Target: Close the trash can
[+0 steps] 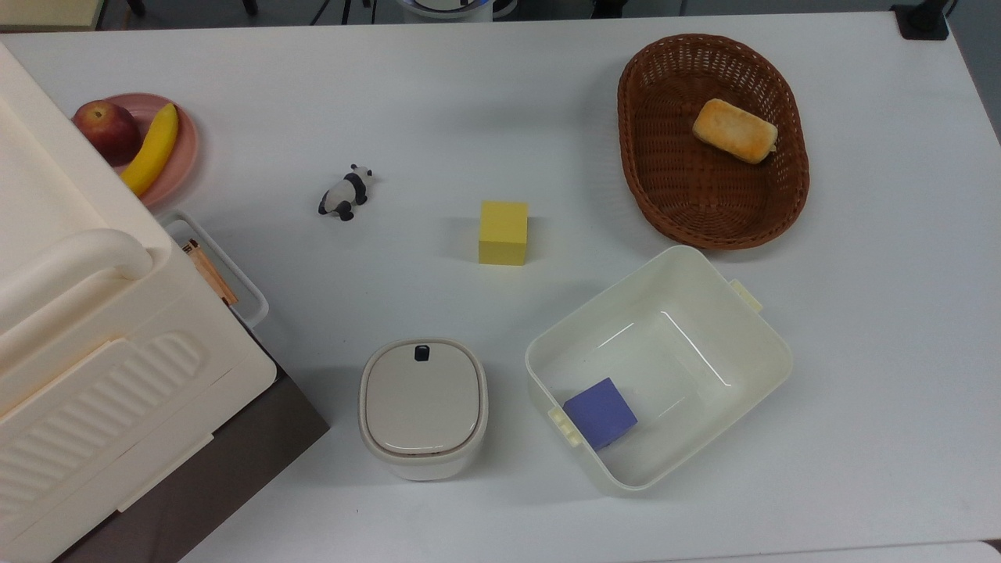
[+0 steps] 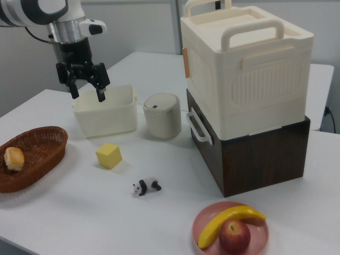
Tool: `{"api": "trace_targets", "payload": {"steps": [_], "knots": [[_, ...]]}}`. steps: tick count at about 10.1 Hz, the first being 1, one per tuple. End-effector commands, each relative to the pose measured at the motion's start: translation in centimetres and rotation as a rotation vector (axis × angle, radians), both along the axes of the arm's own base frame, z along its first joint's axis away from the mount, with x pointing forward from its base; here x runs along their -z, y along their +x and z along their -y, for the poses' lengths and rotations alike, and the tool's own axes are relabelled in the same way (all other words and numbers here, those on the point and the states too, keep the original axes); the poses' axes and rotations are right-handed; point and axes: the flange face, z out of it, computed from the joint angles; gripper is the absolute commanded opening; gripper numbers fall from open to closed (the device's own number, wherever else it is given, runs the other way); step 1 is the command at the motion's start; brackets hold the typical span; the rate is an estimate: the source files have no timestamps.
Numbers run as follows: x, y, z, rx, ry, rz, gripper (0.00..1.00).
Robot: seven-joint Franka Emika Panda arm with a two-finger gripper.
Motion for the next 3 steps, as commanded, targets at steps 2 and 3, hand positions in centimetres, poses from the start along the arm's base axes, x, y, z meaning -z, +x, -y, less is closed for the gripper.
{"api": "trace_targets", "payload": {"steps": [2,3], "knots": [[0.28,0.29,0.10,0.034,0.048,0.008,1.00],[0.27,0.31,0.07,0.034,0.051,0.009,1.00]]}}
